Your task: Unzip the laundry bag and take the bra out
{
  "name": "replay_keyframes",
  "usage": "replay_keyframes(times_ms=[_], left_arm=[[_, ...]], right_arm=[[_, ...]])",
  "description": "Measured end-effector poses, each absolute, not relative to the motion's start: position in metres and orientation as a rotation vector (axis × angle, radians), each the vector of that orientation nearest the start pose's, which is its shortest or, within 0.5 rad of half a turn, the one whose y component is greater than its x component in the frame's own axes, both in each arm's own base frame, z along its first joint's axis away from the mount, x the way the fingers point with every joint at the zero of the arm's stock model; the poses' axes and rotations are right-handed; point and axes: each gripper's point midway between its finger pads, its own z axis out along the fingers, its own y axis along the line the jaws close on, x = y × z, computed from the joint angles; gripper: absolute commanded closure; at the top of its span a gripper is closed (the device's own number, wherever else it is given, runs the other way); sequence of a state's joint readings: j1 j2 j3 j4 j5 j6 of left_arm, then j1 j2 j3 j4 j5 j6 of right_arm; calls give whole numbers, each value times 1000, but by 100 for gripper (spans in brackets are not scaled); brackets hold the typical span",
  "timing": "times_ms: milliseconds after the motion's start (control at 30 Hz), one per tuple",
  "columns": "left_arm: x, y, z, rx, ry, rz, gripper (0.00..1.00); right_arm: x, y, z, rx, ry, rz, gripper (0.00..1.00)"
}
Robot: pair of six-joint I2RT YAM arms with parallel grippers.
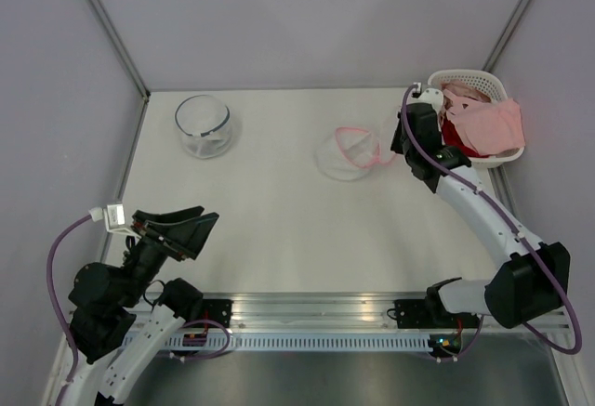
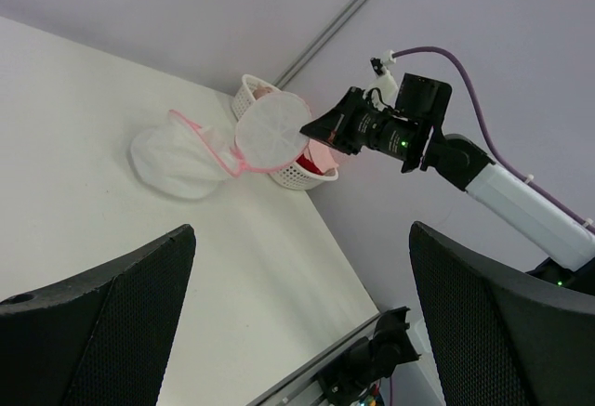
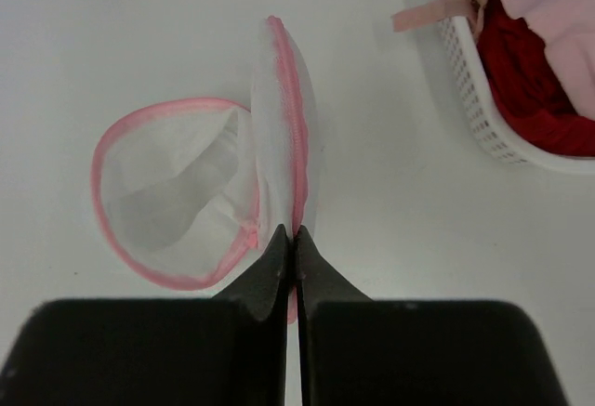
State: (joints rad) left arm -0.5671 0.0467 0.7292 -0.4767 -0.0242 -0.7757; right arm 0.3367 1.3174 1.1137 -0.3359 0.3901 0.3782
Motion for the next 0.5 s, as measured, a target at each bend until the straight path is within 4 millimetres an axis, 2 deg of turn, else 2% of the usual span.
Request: replay_keyframes(times_ms=[133, 200, 300, 500], left_arm=[[121, -107, 350, -173, 1441, -1101, 0], [121, -107, 349, -173, 1438, -1101, 0], [122, -107, 346, -173, 1445, -1099, 1], [123, -108, 344, -174, 1447, -1098, 0]], right_arm=[[387, 71, 233, 222, 2057, -75, 100], [386, 74, 235, 181, 2064, -116, 100], [387, 87, 231, 105, 2083, -162, 99], [397, 131, 212, -76, 2117, -270, 100]])
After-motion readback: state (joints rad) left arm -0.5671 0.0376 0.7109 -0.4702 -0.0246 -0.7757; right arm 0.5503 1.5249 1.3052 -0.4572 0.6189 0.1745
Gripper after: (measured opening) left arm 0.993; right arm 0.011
